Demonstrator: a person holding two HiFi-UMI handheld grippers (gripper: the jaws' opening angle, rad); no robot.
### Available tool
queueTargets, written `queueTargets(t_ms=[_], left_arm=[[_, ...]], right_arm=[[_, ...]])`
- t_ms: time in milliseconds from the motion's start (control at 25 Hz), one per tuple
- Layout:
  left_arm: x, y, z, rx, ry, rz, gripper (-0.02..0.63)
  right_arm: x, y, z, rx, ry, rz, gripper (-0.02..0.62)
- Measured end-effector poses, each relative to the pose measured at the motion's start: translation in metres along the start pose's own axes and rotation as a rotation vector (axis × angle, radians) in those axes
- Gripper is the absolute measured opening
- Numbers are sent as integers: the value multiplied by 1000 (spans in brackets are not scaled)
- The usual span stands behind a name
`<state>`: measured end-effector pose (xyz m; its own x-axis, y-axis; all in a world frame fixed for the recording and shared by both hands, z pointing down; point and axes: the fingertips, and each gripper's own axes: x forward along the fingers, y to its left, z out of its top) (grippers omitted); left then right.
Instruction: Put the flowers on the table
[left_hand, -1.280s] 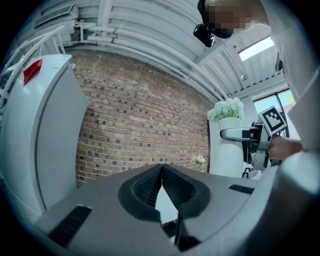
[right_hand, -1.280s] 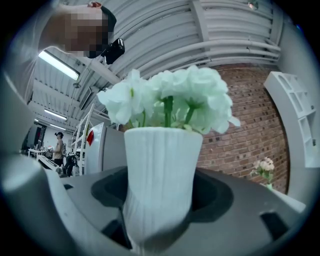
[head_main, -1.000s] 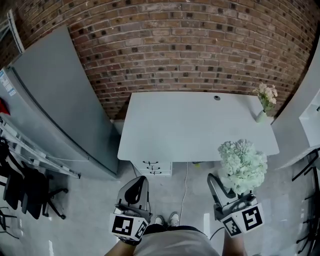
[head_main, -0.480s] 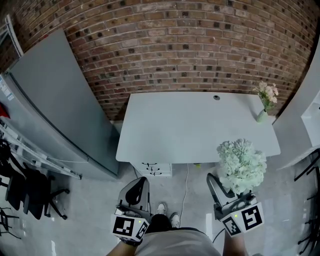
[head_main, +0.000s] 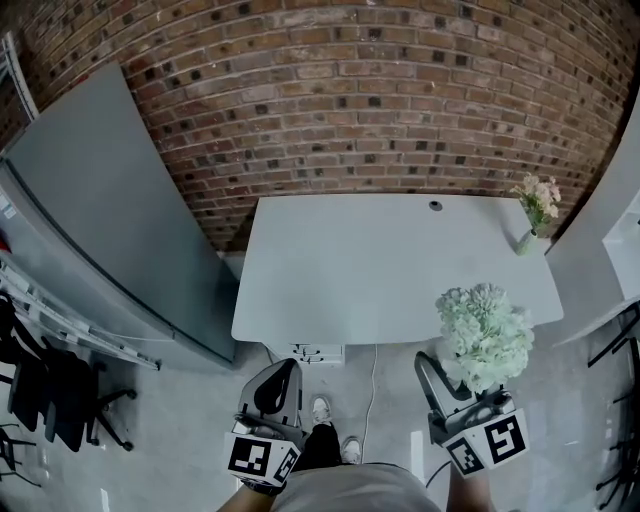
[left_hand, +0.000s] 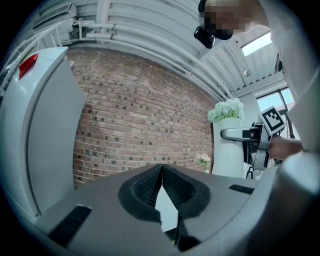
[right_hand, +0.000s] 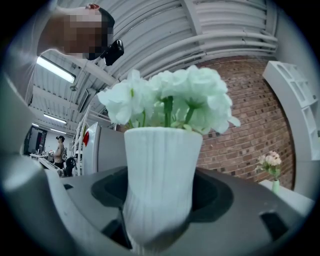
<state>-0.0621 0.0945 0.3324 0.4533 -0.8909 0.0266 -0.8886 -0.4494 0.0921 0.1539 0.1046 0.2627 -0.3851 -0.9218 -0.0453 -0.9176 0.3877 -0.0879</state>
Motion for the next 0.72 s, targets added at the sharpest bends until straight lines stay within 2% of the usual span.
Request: queueTargets(t_ms=[200,720], left_arm=[[32,36,0,-11,6,-6,8],[121,101,-7,-50,26,-85,8]], right_arm=[[43,-1,0,-10,-3,-8,364],[141,-12,-3,-48,14,-59,364]])
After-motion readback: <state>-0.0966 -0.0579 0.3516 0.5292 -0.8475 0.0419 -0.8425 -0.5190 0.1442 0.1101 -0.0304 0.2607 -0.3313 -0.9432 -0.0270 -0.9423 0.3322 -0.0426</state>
